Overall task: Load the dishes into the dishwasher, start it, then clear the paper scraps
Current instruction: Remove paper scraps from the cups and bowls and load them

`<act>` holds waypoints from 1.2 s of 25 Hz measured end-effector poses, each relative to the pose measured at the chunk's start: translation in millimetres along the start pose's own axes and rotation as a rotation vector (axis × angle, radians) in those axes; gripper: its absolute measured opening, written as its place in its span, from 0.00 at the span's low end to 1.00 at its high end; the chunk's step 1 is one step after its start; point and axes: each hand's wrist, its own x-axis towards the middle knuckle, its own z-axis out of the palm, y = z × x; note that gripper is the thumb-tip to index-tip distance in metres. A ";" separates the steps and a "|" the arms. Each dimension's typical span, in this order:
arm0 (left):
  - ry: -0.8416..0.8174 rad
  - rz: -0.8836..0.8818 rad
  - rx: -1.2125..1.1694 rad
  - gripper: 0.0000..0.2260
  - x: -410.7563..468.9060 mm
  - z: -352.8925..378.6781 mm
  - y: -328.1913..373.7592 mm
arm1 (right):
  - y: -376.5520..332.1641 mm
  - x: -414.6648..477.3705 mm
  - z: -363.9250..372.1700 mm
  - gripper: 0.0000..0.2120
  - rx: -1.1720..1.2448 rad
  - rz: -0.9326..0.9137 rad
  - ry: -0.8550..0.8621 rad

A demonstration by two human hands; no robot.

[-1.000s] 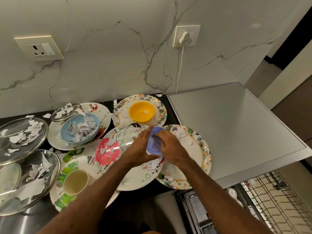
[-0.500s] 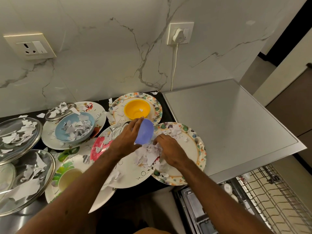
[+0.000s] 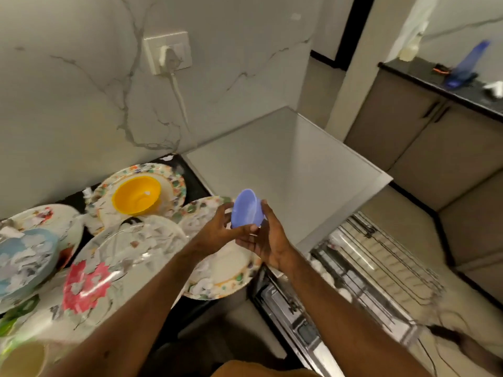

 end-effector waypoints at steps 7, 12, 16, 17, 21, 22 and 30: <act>-0.361 0.068 0.508 0.36 68.7 127.8 47.0 | -44.1 -23.4 -147.2 0.26 -0.017 -0.342 0.338; -0.574 0.202 0.956 0.30 136.4 192.7 46.4 | -56.7 -24.3 -255.9 0.45 -0.194 -0.371 0.641; -0.615 0.288 1.164 0.36 192.7 233.7 65.3 | -60.7 -15.4 -336.1 0.39 -0.521 -0.295 0.737; -0.628 0.305 1.203 0.39 203.7 241.2 74.6 | -60.4 -9.7 -354.6 0.40 -0.601 -0.242 0.752; -0.685 0.232 1.413 0.57 235.0 262.5 116.0 | -57.5 24.2 -410.5 0.46 -0.843 -0.081 0.739; -0.688 0.160 1.432 0.60 238.2 266.5 126.5 | -57.2 33.0 -419.8 0.47 -0.900 -0.061 0.733; -0.771 0.005 1.562 0.69 255.6 305.4 146.5 | -38.9 94.3 -482.3 0.45 -1.174 0.085 0.672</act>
